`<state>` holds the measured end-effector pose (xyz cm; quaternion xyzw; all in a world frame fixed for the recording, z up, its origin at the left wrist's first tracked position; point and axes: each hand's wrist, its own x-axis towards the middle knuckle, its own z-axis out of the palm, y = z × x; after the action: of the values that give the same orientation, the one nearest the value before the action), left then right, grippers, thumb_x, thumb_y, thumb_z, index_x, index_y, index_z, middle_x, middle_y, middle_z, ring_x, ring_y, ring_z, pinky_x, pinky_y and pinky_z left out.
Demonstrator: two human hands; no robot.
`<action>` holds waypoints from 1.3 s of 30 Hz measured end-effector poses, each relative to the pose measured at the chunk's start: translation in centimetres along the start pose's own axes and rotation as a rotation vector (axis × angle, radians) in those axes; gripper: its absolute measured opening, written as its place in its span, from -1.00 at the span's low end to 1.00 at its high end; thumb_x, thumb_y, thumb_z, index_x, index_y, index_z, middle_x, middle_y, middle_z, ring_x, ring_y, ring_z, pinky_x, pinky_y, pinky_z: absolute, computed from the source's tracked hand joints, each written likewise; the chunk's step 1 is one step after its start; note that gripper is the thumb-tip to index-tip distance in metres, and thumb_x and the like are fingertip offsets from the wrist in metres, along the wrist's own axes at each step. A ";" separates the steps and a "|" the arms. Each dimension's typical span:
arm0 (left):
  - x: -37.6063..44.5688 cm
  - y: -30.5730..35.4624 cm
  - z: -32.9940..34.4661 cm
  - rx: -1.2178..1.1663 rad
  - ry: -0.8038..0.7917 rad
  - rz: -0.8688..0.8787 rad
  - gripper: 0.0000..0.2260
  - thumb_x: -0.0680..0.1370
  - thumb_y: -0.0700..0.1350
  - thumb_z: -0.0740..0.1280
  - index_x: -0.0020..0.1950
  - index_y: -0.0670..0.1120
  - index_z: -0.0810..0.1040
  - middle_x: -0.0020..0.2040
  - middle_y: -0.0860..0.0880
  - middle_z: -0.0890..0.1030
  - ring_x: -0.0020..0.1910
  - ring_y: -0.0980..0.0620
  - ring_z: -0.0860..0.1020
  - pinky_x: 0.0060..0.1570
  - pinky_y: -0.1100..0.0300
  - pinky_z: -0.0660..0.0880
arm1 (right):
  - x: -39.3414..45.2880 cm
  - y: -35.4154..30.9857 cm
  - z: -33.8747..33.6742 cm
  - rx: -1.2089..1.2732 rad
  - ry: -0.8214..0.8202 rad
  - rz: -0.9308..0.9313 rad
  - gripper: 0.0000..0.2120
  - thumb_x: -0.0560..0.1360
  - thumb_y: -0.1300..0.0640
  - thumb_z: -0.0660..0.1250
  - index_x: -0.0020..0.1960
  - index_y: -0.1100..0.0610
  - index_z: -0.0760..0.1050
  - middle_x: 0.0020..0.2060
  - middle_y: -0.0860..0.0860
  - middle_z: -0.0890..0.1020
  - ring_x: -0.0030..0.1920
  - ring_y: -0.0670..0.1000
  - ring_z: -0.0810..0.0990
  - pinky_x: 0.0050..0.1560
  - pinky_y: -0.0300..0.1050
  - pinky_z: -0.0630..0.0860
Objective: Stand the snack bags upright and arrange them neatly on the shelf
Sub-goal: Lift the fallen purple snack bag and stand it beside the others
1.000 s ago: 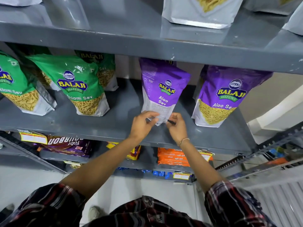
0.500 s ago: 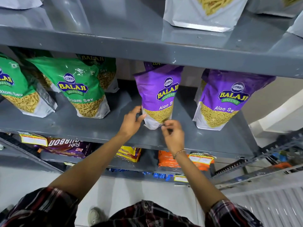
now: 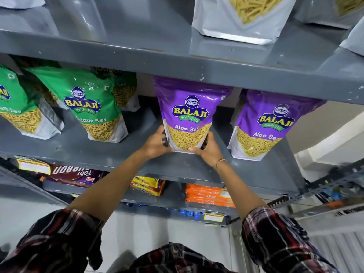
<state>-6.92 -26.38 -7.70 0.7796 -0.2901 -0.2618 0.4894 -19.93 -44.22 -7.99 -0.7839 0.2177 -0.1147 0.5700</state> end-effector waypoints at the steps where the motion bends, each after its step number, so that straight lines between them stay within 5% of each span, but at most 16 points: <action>1: -0.1 -0.1 0.2 0.006 0.003 0.004 -0.26 0.30 -0.19 0.56 0.37 0.05 0.25 0.14 0.04 0.58 0.08 0.06 0.59 -0.02 0.29 0.55 | -0.3 -0.2 0.2 0.003 0.010 0.001 -0.31 0.26 0.07 0.56 0.23 0.03 0.22 0.18 0.02 0.51 0.19 0.05 0.51 0.13 -0.03 0.54; 4: -0.5 -0.2 0.7 0.020 0.080 0.019 -0.27 0.28 -0.10 0.57 0.35 0.07 0.28 0.09 0.13 0.58 -0.02 0.21 0.57 0.00 0.32 0.50 | -1.2 -0.7 0.9 0.010 0.045 0.010 -0.34 0.27 0.07 0.55 0.21 0.02 0.23 0.12 -0.04 0.51 0.14 0.00 0.52 -0.02 -0.24 0.51; 7: -1.3 -0.8 1.1 -0.016 0.088 0.036 -0.32 0.30 -0.09 0.56 0.32 0.06 0.30 0.06 0.10 0.60 -0.04 0.26 0.57 -0.02 0.33 0.54 | -2.1 -0.7 1.0 0.016 0.066 0.023 -0.34 0.27 0.09 0.55 0.21 0.06 0.24 0.14 0.00 0.52 0.15 0.03 0.52 0.04 -0.15 0.50; 10: -2.6 -1.1 1.1 -0.010 0.090 0.056 -0.37 0.33 -0.10 0.54 0.30 0.03 0.31 0.05 0.08 0.61 -0.05 0.20 0.58 -0.10 0.43 0.53 | -3.2 -0.6 1.3 0.003 0.074 0.047 -0.34 0.28 0.10 0.55 0.23 0.09 0.23 0.20 0.07 0.52 0.17 0.05 0.51 0.14 -0.04 0.53; 18: -6.5 -1.9 1.5 -0.003 0.119 0.082 -0.43 0.35 -0.09 0.52 0.28 -0.03 0.34 0.17 -0.06 0.61 0.09 0.00 0.58 0.01 0.15 0.57 | -6.7 -0.5 2.2 -0.052 0.071 0.052 -0.34 0.27 0.10 0.55 0.20 0.10 0.22 0.17 0.05 0.52 0.17 0.05 0.52 0.16 -0.03 0.51; 24: -8.5 -1.5 1.6 0.014 0.122 0.100 -0.46 0.36 -0.11 0.51 0.26 -0.08 0.36 0.17 -0.07 0.59 0.08 -0.01 0.57 -0.07 0.25 0.50 | -8.6 -0.6 2.8 -0.038 0.082 0.046 -0.34 0.28 0.13 0.54 0.21 0.08 0.21 0.11 -0.01 0.49 0.18 0.04 0.51 0.14 -0.08 0.50; 28: -9.5 -1.4 2.0 -0.011 0.126 0.098 -0.47 0.38 -0.13 0.50 0.28 -0.08 0.35 0.20 -0.10 0.58 0.09 -0.02 0.56 -0.09 0.27 0.50 | -9.3 -0.5 2.9 -0.038 0.079 0.045 -0.32 0.29 0.16 0.54 0.24 0.12 0.20 0.14 0.03 0.49 0.19 0.08 0.50 0.21 0.05 0.51; 31: -9.8 -1.1 2.0 -0.009 0.135 0.079 -0.43 0.38 -0.13 0.50 0.31 -0.08 0.33 0.24 -0.10 0.56 0.12 -0.04 0.56 -0.15 0.38 0.48 | -9.6 -0.7 2.9 -0.010 0.057 0.032 -0.33 0.31 0.21 0.52 0.26 0.13 0.18 0.16 0.03 0.47 0.23 0.10 0.49 0.15 -0.07 0.52; 33: -10.2 -0.9 2.0 -0.038 0.123 0.069 -0.31 0.37 -0.13 0.51 0.41 -0.08 0.25 0.33 -0.11 0.49 0.25 -0.09 0.50 0.04 0.20 0.54 | -9.7 -0.8 2.6 0.031 0.014 0.034 -0.25 0.31 0.24 0.51 0.33 0.11 0.12 0.21 0.00 0.43 0.27 0.06 0.46 0.15 -0.15 0.51; 36: -12.3 -0.8 3.2 -0.022 0.293 0.071 -0.17 0.35 -0.05 0.53 0.47 -0.10 0.13 0.44 -0.12 0.28 0.35 -0.08 0.38 0.25 0.03 0.43 | -10.3 -0.2 1.4 0.092 -0.003 0.074 -0.12 0.33 0.31 0.48 0.44 0.10 0.00 0.29 -0.02 0.32 0.26 -0.03 0.39 0.18 -0.15 0.45; 39: -14.3 -0.2 6.4 0.102 0.511 0.295 -0.49 0.46 0.01 0.42 0.31 -0.12 0.34 0.26 -0.15 0.35 0.19 0.01 0.41 0.17 0.11 0.42 | -11.2 0.9 -1.2 0.021 0.196 0.116 -0.42 0.40 0.30 0.41 0.34 0.18 0.26 0.17 0.11 0.47 0.13 0.03 0.47 0.13 -0.05 0.47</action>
<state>-21.25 -20.07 -8.54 0.7934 -0.2805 0.0316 0.5393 -30.50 -40.16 -7.69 -0.7490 0.3163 -0.1599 0.5599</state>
